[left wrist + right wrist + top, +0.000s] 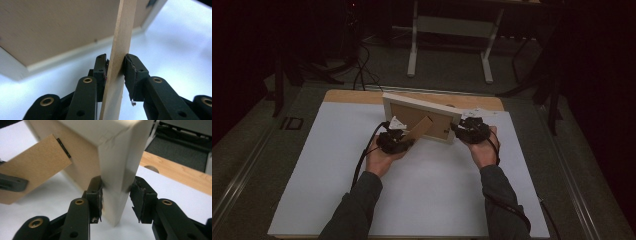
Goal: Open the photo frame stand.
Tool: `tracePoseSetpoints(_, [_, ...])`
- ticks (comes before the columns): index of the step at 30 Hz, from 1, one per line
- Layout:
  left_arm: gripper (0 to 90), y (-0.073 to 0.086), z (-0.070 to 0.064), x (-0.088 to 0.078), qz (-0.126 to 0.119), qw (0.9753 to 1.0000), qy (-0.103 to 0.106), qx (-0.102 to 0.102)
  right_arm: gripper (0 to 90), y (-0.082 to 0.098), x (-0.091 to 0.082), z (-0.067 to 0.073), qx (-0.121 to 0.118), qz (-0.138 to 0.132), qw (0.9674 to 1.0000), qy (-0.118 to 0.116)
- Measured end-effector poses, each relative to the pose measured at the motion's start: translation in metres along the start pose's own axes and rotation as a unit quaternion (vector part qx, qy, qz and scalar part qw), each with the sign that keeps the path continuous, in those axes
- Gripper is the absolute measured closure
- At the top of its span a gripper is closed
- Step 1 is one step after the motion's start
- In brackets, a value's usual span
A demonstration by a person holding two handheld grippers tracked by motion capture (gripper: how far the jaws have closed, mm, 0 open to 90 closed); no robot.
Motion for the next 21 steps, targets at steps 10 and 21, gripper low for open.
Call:
tracePoseSetpoints(10, [74.6, 0.003, -0.003, 0.003, 0.002, 1.0, 0.002, 0.0, 59.9, 0.005, -0.004, 0.003, 0.006, -0.01, 0.9998, -0.015])
tracePoseSetpoints(21, [75.6, 0.008, -0.008, 0.002, -0.003, 0.9999, 0.013, -0.003, 59.4, 0.01, -0.007, 0.007, 0.002, -0.012, 0.9997, -0.019])
Point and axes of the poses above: each handheld gripper's, and its own axes: x roughly forward along the jaws, y roughly out of its underside, z roughly to its left, the point moved 6 cm from there along x, roughly forward along the jaws, and after that the axes turned 9 degrees about x, right-handed, at the moved point
